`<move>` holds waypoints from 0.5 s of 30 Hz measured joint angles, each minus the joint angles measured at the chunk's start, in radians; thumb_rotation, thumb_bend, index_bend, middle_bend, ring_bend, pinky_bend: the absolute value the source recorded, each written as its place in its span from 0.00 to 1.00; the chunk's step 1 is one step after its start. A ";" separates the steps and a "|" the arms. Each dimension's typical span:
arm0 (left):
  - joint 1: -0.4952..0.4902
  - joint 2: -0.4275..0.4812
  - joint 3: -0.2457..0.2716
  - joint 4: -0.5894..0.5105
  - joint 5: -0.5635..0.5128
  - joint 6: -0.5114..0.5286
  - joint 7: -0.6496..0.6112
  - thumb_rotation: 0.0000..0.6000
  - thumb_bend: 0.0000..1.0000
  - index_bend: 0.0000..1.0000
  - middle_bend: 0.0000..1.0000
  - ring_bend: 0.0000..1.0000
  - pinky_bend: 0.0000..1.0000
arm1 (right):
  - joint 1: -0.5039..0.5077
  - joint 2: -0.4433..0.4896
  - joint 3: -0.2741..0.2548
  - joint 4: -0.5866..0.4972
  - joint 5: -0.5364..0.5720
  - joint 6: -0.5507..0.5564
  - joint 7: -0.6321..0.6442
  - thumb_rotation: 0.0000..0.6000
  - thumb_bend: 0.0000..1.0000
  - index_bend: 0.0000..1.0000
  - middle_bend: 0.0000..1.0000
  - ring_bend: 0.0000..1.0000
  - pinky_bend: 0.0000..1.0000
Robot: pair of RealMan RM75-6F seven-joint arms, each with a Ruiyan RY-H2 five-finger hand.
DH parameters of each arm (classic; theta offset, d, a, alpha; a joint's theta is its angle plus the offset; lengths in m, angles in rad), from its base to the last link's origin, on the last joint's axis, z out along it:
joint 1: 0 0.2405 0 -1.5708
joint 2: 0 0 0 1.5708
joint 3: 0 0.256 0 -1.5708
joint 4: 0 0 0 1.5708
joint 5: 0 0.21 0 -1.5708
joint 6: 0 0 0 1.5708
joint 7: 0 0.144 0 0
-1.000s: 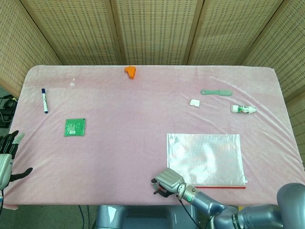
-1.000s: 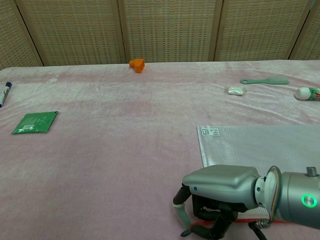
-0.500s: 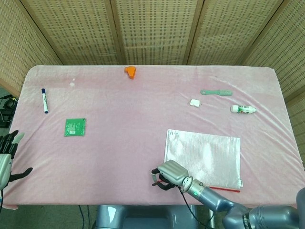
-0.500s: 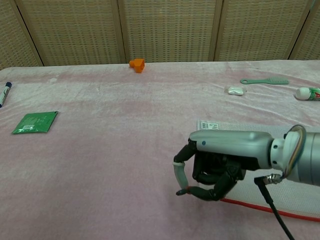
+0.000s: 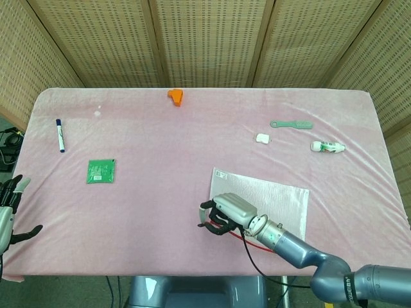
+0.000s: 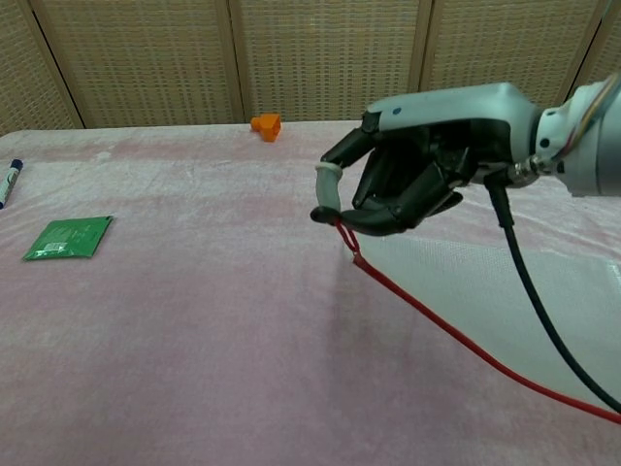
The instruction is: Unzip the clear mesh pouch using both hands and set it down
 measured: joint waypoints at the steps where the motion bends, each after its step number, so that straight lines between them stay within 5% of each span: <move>1: 0.000 0.000 0.000 0.000 -0.001 0.000 -0.001 1.00 0.00 0.00 0.00 0.00 0.00 | 0.006 0.013 0.014 -0.008 0.012 -0.013 0.023 1.00 0.75 0.80 1.00 0.98 1.00; 15: -0.003 0.004 -0.004 -0.001 -0.012 -0.007 -0.008 1.00 0.00 0.00 0.00 0.00 0.00 | 0.123 0.111 0.188 -0.071 0.202 -0.174 0.237 1.00 0.75 0.81 1.00 0.98 1.00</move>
